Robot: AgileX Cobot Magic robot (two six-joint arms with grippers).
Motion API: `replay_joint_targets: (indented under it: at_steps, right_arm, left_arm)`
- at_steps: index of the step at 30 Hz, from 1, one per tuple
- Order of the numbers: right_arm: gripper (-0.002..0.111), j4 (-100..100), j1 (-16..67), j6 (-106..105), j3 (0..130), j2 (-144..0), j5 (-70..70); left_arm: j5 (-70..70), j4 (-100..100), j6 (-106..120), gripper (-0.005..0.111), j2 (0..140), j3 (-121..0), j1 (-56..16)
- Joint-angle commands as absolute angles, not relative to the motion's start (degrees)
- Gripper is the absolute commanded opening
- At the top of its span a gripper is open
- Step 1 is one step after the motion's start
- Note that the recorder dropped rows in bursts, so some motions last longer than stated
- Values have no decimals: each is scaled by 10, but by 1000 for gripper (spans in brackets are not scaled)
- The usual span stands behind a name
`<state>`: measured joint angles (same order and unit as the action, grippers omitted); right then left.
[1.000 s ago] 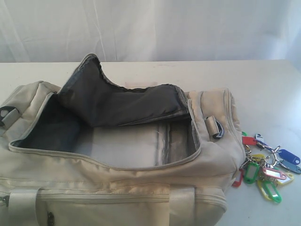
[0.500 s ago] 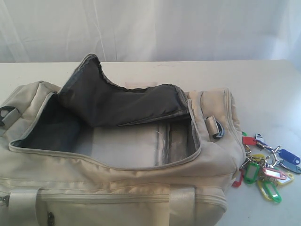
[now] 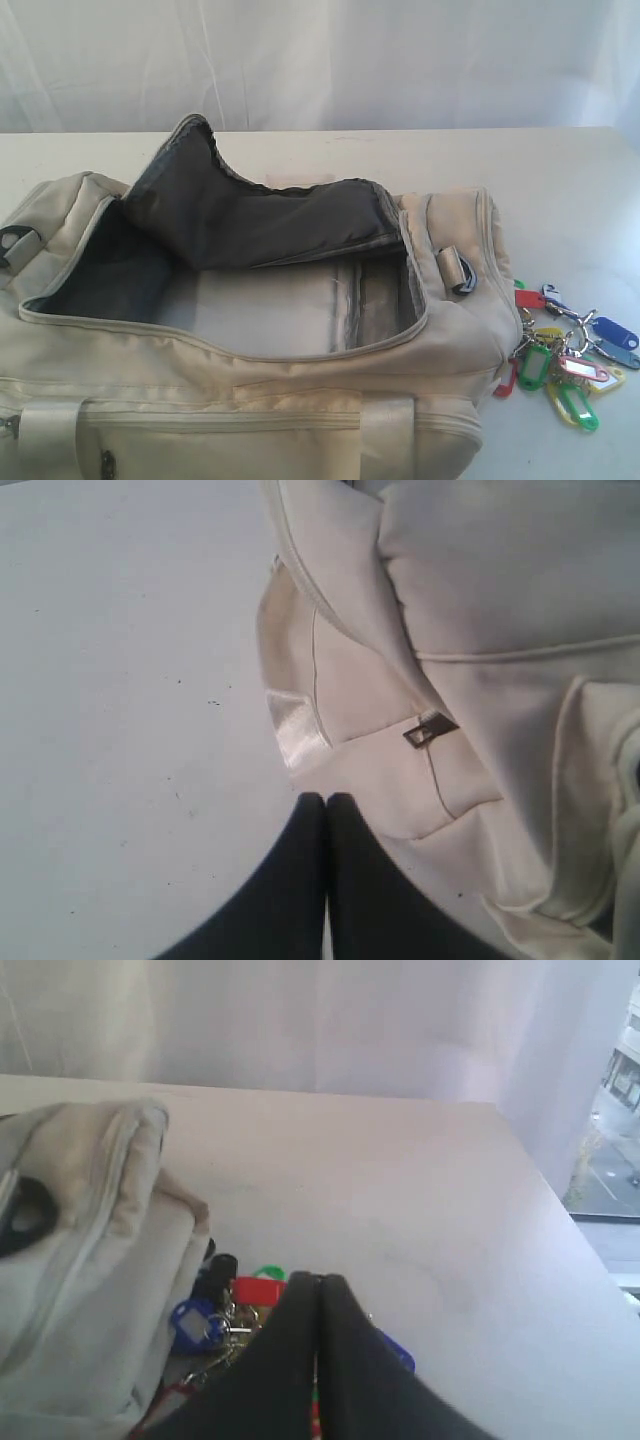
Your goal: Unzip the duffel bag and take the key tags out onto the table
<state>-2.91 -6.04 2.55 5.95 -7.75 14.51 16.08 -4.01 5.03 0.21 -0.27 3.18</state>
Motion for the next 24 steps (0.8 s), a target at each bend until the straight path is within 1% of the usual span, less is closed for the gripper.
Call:
replay_joint_targets:
  at_steps: [1, 5, 10, 17, 24]
  right_arm:
    - [0, -19, -74, 33, 0, 0, 142]
    - [0, -8, -75, 33, 0, 0, 204]
    - [0, -7, -71, 33, 0, 0, 205]
    - [0, -5, -27, 33, 0, 0, 205]
    - [0, -5, -24, 33, 0, 0, 205]
  left_arm:
    - [160, -48, 46, 0, 0, 0, 33]
    - [159, -48, 46, 0, 0, 0, 33]
    - [161, -48, 47, 0, 0, 0, 33]
    - [161, -48, 47, 0, 0, 0, 33]
    - [161, -48, 47, 0, 0, 0, 33]
